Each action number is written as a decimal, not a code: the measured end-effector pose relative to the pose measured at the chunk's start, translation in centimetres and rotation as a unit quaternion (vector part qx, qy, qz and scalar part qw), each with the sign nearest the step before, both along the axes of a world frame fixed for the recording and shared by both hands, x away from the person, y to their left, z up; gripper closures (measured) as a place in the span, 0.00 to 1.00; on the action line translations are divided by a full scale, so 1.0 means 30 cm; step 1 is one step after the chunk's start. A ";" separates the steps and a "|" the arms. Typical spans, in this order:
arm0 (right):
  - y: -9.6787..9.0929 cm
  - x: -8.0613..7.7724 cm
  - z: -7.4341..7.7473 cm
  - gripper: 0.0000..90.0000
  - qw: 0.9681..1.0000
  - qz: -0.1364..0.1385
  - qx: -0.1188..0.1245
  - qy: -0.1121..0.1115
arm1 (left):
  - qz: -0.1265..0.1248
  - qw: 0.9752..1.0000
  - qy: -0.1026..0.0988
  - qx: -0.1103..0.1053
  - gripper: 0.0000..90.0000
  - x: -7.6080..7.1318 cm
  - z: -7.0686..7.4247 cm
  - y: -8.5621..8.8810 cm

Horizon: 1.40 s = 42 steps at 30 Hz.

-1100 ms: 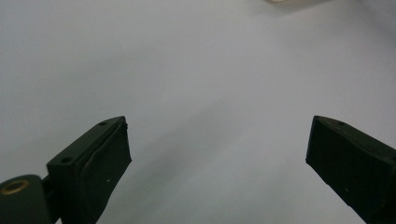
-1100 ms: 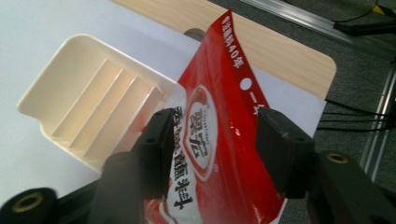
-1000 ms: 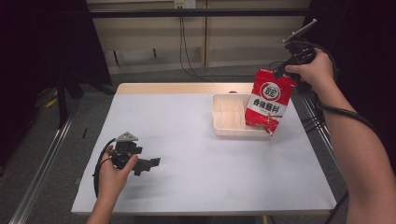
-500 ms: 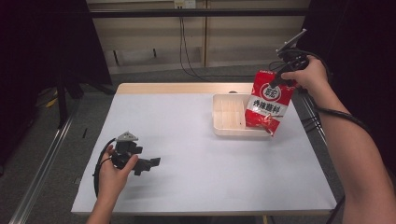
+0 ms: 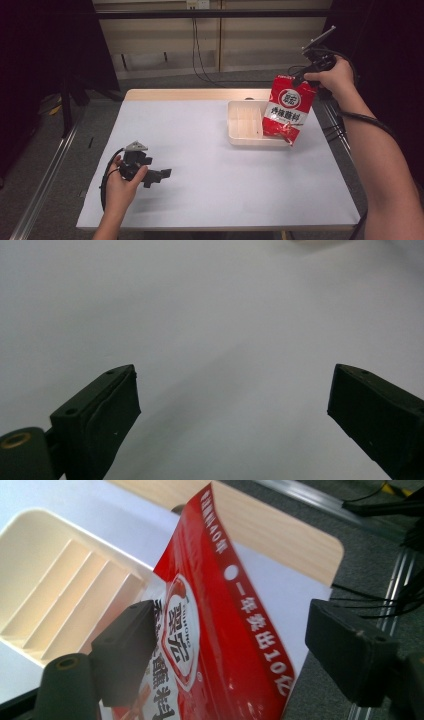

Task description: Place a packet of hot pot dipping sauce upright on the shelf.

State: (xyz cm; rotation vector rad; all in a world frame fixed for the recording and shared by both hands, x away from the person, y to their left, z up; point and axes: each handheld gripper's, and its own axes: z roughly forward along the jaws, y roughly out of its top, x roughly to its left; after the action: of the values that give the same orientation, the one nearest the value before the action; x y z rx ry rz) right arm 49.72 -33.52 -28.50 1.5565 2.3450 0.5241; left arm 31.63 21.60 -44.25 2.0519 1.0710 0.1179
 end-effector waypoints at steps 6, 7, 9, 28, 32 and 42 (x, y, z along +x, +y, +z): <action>0.040 0.000 -0.059 0.64 0.998 0.037 -0.004 0.055 | -0.003 1.000 -0.003 0.002 0.07 -0.002 0.010 -0.005; 0.045 -0.004 -0.056 0.72 0.997 0.042 -0.002 0.065 | -0.006 1.000 -0.005 0.006 0.07 -0.001 0.011 -0.003; 0.058 -0.010 -0.053 0.84 0.996 0.053 -0.008 0.074 | -0.005 1.000 -0.004 0.003 0.07 -0.002 0.009 -0.006; 0.096 -0.047 -0.024 0.99 0.989 0.113 0.092 -0.001 | -0.013 1.000 -0.008 0.009 0.07 -0.005 0.019 -0.011; 0.068 -0.068 -0.057 0.98 0.990 0.089 0.109 0.009 | -0.014 1.000 -0.009 0.006 0.07 -0.006 0.018 -0.021; 0.030 -0.129 -0.010 0.35 0.998 0.041 0.039 0.030 | -0.025 1.000 -0.009 0.012 0.07 -0.005 0.024 -0.039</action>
State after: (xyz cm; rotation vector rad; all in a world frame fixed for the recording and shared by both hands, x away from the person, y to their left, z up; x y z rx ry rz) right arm 45.84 -32.61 -28.80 1.5360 2.4689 0.6034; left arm 31.47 20.42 -43.53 2.0926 1.0103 0.1246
